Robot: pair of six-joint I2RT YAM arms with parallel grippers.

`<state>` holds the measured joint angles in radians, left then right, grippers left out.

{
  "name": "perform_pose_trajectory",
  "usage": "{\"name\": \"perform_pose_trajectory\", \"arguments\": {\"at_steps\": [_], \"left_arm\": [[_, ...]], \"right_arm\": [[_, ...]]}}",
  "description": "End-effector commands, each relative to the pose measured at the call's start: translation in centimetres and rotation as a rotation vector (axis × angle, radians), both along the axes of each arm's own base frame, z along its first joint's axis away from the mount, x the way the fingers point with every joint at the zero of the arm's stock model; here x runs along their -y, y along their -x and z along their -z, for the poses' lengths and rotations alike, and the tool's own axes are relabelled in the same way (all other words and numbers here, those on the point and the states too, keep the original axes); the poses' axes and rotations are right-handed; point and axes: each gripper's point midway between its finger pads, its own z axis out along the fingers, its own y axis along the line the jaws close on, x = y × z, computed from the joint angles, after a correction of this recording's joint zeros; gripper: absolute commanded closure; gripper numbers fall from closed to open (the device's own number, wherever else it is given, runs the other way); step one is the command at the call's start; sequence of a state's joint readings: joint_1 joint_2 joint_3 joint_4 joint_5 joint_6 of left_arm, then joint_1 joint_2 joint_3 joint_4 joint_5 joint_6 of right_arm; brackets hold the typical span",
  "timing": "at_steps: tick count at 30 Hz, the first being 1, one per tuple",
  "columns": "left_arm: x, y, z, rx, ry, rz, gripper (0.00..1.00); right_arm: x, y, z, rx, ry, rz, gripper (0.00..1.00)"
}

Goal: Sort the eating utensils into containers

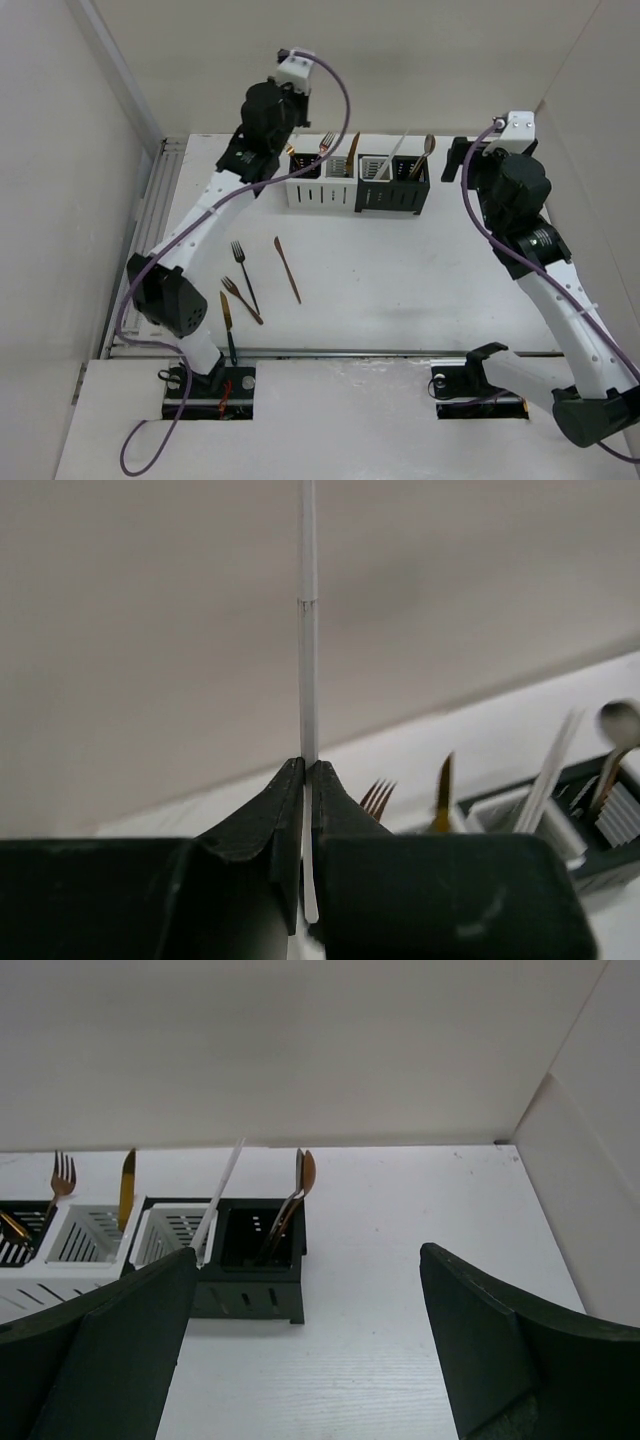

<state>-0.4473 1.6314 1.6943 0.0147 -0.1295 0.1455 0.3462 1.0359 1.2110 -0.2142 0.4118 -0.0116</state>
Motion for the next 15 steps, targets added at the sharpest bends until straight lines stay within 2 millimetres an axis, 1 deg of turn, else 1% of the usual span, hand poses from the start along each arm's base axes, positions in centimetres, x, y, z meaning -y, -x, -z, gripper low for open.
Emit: {"name": "perform_pose_trajectory", "arguments": {"at_steps": [1,2,3,4,5,6,7,8,9,10,11,12,13,14,15], "left_arm": [[6.5,-1.9,-4.5,0.247,0.021,0.139,1.0],[8.1,-1.9,-6.6,0.297,0.061,0.169,1.0],[10.2,-3.3,-5.3,0.306,0.078,0.188,1.0],[12.7,-2.8,-5.5,0.325,0.103,0.233,1.0],[14.1,-2.6,-6.6,0.364,0.125,0.262,1.0],[15.3,-2.7,-6.3,0.378,0.135,0.276,1.0],[17.6,-2.8,-5.2,0.395,0.148,0.312,1.0],[18.6,-2.6,-5.4,0.414,0.157,0.337,1.0],[19.3,-2.7,-5.0,0.418,0.162,0.345,1.0],[20.2,-2.7,-4.3,0.402,0.171,0.357,1.0],[21.4,-3.0,-2.3,0.37,0.168,0.371,1.0],[21.7,-3.2,-1.7,0.35,0.187,0.375,1.0],[21.7,-3.2,-1.7,0.344,0.198,0.377,1.0],[22.6,-3.0,-0.4,0.323,0.199,0.389,1.0],[22.5,-3.1,0.2,0.307,0.202,0.381,1.0]], "right_arm": [[1.2,2.0,-5.2,0.157,-0.047,0.019,0.04],[1.4,2.2,-4.4,0.146,-0.044,0.03,0.04],[1.7,3.0,-4.9,0.164,-0.05,0.03,0.04],[2.0,3.4,-4.9,0.17,-0.053,0.041,0.04],[2.4,3.7,-4.7,0.171,-0.054,0.054,0.04],[2.7,4.1,-4.9,0.173,-0.056,0.064,0.04],[2.9,4.7,-5.4,0.192,-0.063,0.064,0.04],[3.3,4.8,-5.0,0.176,-0.058,0.086,0.04],[3.6,5.3,-4.9,0.17,-0.056,0.096,0.04],[3.7,5.6,-4.9,0.167,-0.055,0.096,0.04],[4.0,5.6,-4.6,0.158,-0.052,0.11,0.04],[4.2,5.7,-4.4,0.148,-0.049,0.123,0.04],[4.3,6.1,-4.4,0.146,-0.048,0.123,0.04],[4.5,6.1,-4.4,0.146,-0.048,0.134,0.04],[4.9,6.5,-4.4,0.147,-0.05,0.146,0.04]]}}
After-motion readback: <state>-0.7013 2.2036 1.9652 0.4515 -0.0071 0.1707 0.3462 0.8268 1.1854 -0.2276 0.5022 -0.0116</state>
